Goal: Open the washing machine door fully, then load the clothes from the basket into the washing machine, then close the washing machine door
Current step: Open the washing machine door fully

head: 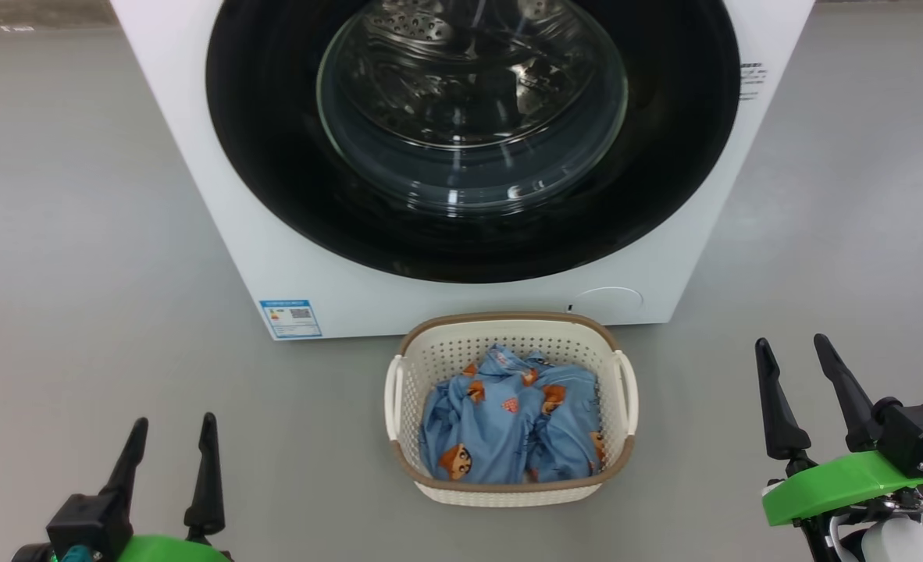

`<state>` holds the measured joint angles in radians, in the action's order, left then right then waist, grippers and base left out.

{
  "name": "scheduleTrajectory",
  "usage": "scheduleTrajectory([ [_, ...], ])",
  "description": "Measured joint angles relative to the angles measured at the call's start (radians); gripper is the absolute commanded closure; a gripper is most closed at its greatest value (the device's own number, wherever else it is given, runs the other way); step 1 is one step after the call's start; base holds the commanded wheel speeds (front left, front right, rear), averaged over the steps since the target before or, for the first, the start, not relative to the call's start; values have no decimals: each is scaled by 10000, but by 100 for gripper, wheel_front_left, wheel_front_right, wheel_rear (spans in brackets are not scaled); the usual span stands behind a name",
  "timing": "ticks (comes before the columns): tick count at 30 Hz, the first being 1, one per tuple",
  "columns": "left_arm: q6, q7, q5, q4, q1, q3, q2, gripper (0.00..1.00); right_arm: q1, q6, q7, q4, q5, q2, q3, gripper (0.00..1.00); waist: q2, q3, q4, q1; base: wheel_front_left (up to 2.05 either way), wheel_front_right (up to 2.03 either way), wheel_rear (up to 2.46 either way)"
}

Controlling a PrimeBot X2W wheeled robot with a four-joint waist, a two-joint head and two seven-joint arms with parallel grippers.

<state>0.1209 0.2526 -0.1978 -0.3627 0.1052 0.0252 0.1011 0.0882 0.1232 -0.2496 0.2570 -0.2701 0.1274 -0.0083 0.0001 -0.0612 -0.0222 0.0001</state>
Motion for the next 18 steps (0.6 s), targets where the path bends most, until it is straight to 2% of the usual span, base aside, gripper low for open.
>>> scheduleTrajectory([
  [18,15,0,44,-67,227,136,-44,0,1,0,0,-38,0,0,-48,0,0,-152,-85,0,120,120,-241],
])
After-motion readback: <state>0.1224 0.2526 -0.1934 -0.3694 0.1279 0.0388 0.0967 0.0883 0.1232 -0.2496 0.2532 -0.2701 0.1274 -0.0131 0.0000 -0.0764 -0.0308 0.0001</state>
